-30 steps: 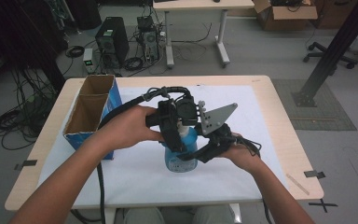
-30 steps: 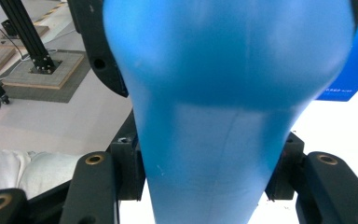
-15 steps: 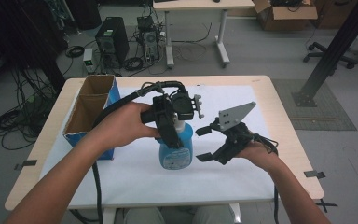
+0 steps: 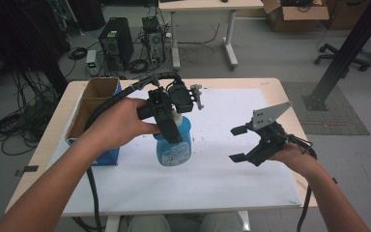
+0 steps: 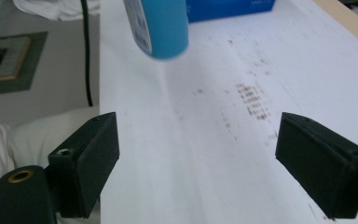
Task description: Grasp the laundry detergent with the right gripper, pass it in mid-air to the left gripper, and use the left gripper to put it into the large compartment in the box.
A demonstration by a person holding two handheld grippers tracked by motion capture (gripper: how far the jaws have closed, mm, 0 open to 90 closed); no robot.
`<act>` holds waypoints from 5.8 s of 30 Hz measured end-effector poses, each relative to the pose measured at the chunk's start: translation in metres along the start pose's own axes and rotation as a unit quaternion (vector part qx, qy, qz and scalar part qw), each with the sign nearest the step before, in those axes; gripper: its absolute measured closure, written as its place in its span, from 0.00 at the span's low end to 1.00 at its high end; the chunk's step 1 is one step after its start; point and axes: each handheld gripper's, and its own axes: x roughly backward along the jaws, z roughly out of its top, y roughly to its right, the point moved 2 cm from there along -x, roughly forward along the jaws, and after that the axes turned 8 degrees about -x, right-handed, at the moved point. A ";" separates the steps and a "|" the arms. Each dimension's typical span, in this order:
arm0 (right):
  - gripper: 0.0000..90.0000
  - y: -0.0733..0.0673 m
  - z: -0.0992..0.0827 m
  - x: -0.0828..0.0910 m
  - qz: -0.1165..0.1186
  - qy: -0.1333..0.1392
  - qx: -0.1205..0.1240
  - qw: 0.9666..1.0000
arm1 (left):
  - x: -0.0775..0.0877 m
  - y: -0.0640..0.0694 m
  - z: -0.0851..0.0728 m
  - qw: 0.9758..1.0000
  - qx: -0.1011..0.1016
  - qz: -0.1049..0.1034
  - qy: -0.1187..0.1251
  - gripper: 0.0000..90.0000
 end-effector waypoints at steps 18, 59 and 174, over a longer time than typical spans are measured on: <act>0.09 0.011 -0.014 0.053 -0.097 -0.132 -0.003 0.986 | 0.042 -0.029 -0.024 0.989 0.136 0.049 -0.019 0.42; 0.07 0.024 -0.029 0.091 -0.123 -0.199 -0.017 0.972 | 0.113 -0.108 -0.115 0.879 0.454 0.138 -0.041 0.42; 0.08 0.023 -0.046 0.069 -0.113 -0.211 -0.041 0.970 | -0.072 -0.115 -0.221 0.845 0.525 0.104 -0.013 0.23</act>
